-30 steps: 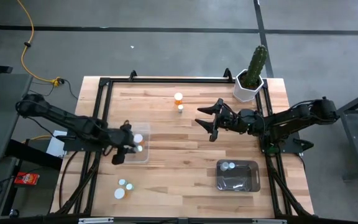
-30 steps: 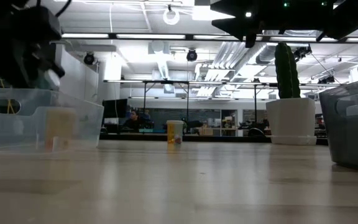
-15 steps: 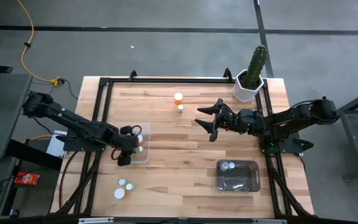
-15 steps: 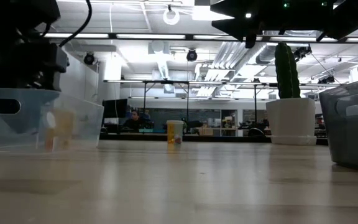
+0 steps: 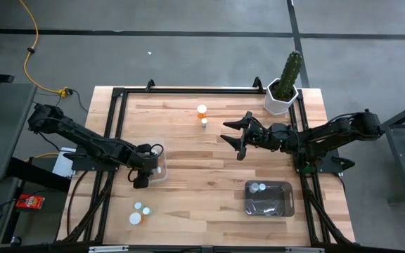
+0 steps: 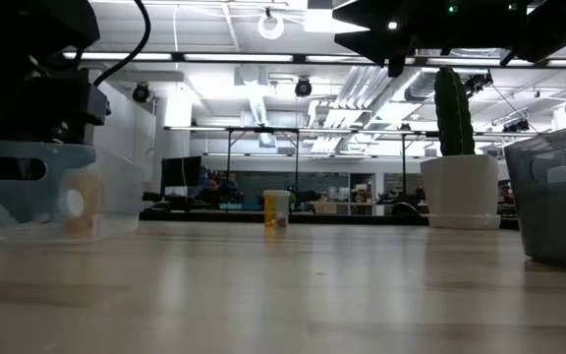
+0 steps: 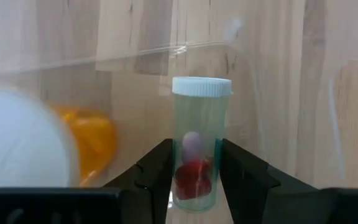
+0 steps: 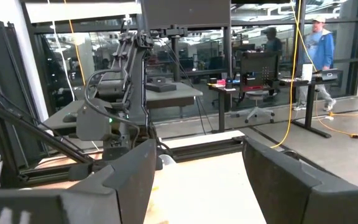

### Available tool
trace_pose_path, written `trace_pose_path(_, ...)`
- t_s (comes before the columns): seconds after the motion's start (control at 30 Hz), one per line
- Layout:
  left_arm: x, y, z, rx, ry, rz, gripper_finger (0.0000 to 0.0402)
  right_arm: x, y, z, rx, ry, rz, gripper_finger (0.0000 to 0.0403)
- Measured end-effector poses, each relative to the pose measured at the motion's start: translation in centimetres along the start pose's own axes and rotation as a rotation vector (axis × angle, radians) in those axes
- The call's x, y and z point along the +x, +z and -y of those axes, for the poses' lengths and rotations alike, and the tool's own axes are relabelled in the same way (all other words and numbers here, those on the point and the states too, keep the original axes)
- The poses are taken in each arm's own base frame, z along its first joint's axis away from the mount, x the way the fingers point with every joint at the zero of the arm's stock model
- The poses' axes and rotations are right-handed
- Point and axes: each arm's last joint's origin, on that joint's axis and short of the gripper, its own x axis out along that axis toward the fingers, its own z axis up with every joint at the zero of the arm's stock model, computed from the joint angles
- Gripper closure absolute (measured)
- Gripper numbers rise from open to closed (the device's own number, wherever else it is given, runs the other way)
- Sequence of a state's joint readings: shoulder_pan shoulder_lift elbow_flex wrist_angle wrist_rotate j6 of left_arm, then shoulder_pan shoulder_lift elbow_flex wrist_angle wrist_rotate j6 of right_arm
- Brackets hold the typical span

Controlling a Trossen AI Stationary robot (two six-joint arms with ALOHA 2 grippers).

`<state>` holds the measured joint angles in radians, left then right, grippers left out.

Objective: Pick and place medicine bottles into bin by pill shape (circle, oval)
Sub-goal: Put the right blue capsule bottle into the transparent bin, then put the blue capsule bottle into the transparent bin

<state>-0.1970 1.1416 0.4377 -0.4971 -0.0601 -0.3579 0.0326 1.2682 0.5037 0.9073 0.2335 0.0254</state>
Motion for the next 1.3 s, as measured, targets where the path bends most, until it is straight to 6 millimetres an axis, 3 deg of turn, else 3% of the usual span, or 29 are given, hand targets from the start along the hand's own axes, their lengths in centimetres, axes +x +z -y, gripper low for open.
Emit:
trace_pose_path(0.4,-0.4,0.4,0.1,-0.005,0.016,-0.001,0.0215,0.0,0.0,0.0,0.0,0.0,-0.001,0.0169)
trace_pose_path(0.6,-3.0,2.5,0.5,0.032,0.066,-0.006,0.0207,0.0,0.0,0.0,0.0,0.0,-0.002,0.0169)
trace_pose_path(0.8,-7.0,4.8,0.7,0.059,0.217,0.001,0.0211,0.0,-0.1,0.0,-0.002,0.0,-0.008,0.0169)
trace_pose_path(0.9,-9.4,6.2,0.7,0.053,0.31,0.136,0.0211,0.0,-0.1,0.0,-0.002,0.0,-0.009,0.0169)
trace_pose_path(1.1,-12.8,8.3,0.8,0.099,0.349,0.613,0.0213,0.0,-0.2,0.0,-0.004,0.0,-0.017,0.0169)
trace_pose_path(1.3,-12.5,8.1,-0.6,0.123,0.294,0.978,0.0213,0.0,-0.3,0.0,-0.007,-0.001,-0.031,0.0169)
